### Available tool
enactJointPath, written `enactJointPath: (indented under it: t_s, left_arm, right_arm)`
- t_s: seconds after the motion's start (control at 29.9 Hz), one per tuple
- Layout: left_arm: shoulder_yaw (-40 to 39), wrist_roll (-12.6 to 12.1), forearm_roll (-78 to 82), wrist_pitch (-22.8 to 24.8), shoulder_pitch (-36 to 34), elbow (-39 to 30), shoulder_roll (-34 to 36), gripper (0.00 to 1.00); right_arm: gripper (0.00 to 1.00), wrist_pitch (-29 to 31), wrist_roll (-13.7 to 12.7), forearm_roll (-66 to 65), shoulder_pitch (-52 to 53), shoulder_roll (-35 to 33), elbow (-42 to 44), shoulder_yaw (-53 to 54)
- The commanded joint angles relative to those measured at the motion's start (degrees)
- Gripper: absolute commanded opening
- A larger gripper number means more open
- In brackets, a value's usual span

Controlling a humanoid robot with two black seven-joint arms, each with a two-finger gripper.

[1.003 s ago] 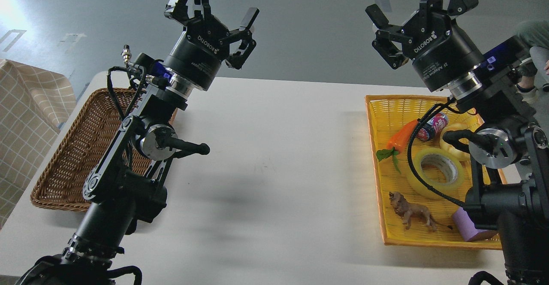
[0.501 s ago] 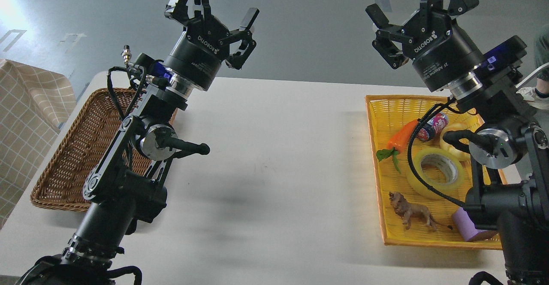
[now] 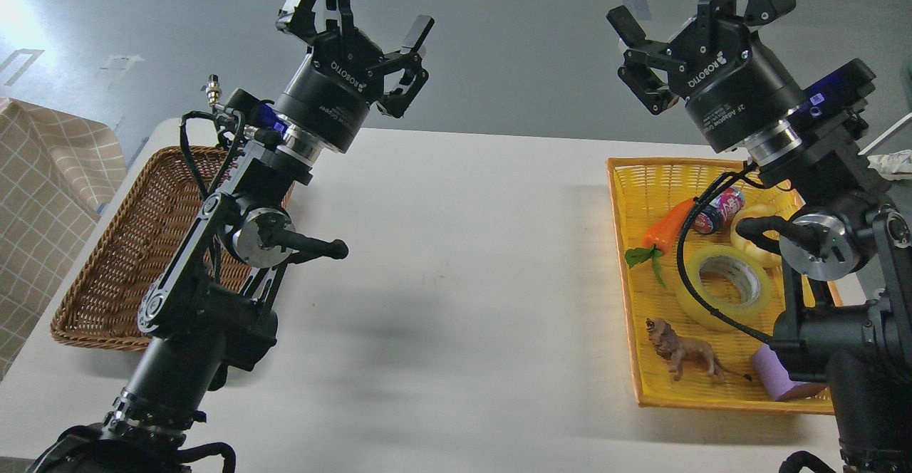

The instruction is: Place and transfer tape with both arms

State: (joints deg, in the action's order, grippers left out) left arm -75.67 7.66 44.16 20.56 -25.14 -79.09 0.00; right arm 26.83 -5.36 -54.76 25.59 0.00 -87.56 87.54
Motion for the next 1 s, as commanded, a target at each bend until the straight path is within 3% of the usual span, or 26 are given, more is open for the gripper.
enactJointPath:
  t_s: [0.0,0.97]
  left_arm:
    - [0.0,0.2,0.1,0.0,0.1,0.1,0.0,0.98]
    - [0.2,0.9,0.1,-0.3,0.6,0.0,0.0,0.98]
  right_arm:
    - [1.00,0.1,0.0,0.0,-0.2,0.0,-0.2,0.0]
    - [1.00,0.1,0.0,0.0,-0.2,0.0,-0.3,-0.1]
